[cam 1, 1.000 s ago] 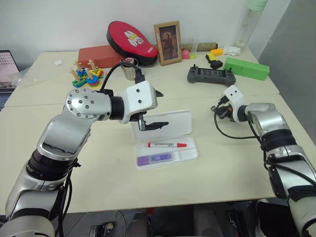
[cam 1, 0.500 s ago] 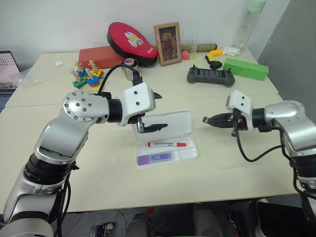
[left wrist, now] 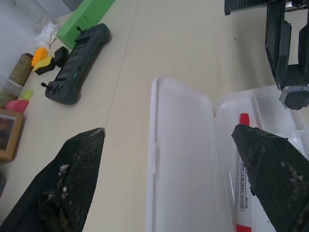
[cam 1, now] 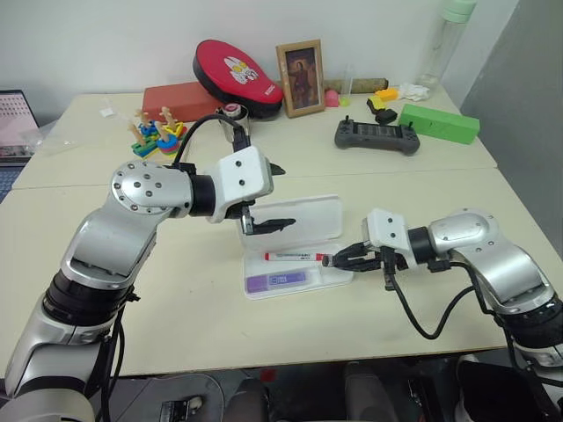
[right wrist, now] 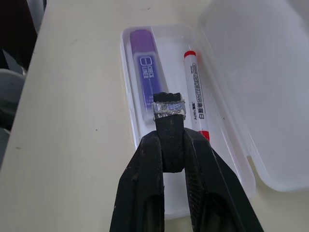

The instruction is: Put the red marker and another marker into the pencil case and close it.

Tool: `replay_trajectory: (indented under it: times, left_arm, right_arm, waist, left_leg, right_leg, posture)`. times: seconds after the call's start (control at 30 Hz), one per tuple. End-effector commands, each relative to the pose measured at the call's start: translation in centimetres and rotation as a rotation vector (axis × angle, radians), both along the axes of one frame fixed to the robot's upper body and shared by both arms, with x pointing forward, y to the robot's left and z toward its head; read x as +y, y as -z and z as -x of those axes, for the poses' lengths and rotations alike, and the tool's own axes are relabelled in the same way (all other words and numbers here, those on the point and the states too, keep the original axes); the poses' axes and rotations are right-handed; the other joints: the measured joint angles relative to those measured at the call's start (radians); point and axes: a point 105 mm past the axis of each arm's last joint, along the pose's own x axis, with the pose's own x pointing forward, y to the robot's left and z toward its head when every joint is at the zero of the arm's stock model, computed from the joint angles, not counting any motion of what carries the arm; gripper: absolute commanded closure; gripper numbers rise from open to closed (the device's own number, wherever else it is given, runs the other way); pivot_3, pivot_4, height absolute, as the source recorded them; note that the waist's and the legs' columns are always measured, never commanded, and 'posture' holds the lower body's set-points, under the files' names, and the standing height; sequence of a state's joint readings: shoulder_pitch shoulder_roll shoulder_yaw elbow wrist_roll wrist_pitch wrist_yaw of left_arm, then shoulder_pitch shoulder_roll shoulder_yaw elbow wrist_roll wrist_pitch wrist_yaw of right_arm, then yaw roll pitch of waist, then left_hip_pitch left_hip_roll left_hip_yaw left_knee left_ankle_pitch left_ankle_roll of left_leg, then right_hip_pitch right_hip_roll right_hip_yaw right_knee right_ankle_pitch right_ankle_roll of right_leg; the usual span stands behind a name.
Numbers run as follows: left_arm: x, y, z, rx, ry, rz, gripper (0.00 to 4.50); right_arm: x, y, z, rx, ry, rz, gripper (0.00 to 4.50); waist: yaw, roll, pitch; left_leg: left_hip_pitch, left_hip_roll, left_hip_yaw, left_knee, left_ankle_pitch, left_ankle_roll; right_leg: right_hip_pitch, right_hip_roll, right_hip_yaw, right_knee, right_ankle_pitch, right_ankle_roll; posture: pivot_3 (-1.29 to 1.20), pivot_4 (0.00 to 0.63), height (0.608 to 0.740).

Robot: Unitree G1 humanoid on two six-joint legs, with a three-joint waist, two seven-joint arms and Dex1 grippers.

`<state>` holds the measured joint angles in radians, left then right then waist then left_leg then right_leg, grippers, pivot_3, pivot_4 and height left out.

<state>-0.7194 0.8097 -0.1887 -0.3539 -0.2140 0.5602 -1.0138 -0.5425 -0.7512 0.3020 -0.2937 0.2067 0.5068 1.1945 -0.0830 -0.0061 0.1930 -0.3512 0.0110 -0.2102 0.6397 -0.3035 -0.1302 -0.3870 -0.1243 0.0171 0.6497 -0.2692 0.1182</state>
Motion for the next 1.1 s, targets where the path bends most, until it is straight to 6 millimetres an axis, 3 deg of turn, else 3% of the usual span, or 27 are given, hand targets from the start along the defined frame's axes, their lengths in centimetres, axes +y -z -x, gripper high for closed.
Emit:
replay_trajectory:
  times: [0.03, 0.3, 0.33, 0.53, 0.8, 1.0, 1.1]
  left_arm:
    - [0.4, -0.9, 0.0, -0.051, -0.009, -0.006, 0.00]
    - [0.6, -0.9, 0.0, -0.053, -0.022, -0.004, 0.00]
    - [0.6, -0.8, 0.0, -0.052, -0.022, -0.004, 0.00]
    - [0.6, -0.7, 0.0, -0.050, -0.024, -0.004, 0.00]
    - [0.8, -1.0, 0.0, -0.043, -0.028, 0.021, 0.00]
    - [1.2, -2.2, -0.3, -0.050, -0.051, 0.078, 0.00]
    - [2.2, -2.8, -1.3, -0.073, -0.117, 0.088, 0.00]
  right_arm:
    - [0.2, 0.3, -0.4, -0.043, -0.014, 0.022, 4.25]
    - [-0.2, 1.8, -1.5, -0.053, -0.010, 0.086, 4.25]
    - [-0.1, 1.9, -1.6, -0.055, -0.008, 0.087, 3.55]
    - [0.1, 1.4, -1.9, -0.065, 0.000, 0.071, 1.94]
    - [0.5, -2.2, -1.7, -0.049, 0.006, -0.045, 0.08]
    - [0.3, -3.8, -1.2, -0.049, 0.003, -0.079, 0.08]
    - [-0.1, -4.8, -1.5, -0.073, 0.028, -0.091, 0.08]
  waist:
    - [0.000, 0.000, 0.000]
    - [0.000, 0.000, 0.000]
    - [0.000, 0.000, 0.000]
    - [0.000, 0.000, 0.000]
    - [0.000, 0.000, 0.000]
    - [0.000, 0.000, 0.000]
    - [0.000, 0.000, 0.000]
  left_leg:
    - [0.000, 0.000, 0.000, 0.000, 0.000, 0.000]
    - [0.000, 0.000, 0.000, 0.000, 0.000, 0.000]
    - [0.000, 0.000, 0.000, 0.000, 0.000, 0.000]
    - [0.000, 0.000, 0.000, 0.000, 0.000, 0.000]
    - [0.000, 0.000, 0.000, 0.001, 0.000, 0.000]
    - [-0.001, 0.000, 0.000, 0.001, 0.000, 0.000]
    - [-0.001, 0.000, 0.000, 0.001, 0.000, 0.000]
  right_leg:
    - [0.000, 0.000, 0.000, 0.000, 0.000, 0.000]
    - [0.000, 0.000, 0.000, 0.000, 0.000, 0.000]
    - [0.000, 0.000, 0.000, 0.000, 0.000, 0.000]
    - [0.000, 0.000, 0.000, 0.000, 0.000, 0.000]
    - [0.000, 0.000, 0.000, 0.000, 0.000, 0.000]
    - [0.000, 0.000, 0.000, 0.000, 0.000, 0.000]
    - [0.000, 0.000, 0.000, 0.000, 0.000, 0.000]
  posture:
    - [0.00, 0.150, 0.740]
    - [0.00, 0.150, 0.740]
    - [0.00, 0.150, 0.740]
    - [0.00, 0.150, 0.740]
    - [0.00, 0.150, 0.740]
    - [0.00, 0.150, 0.740]
    - [0.00, 0.150, 0.740]
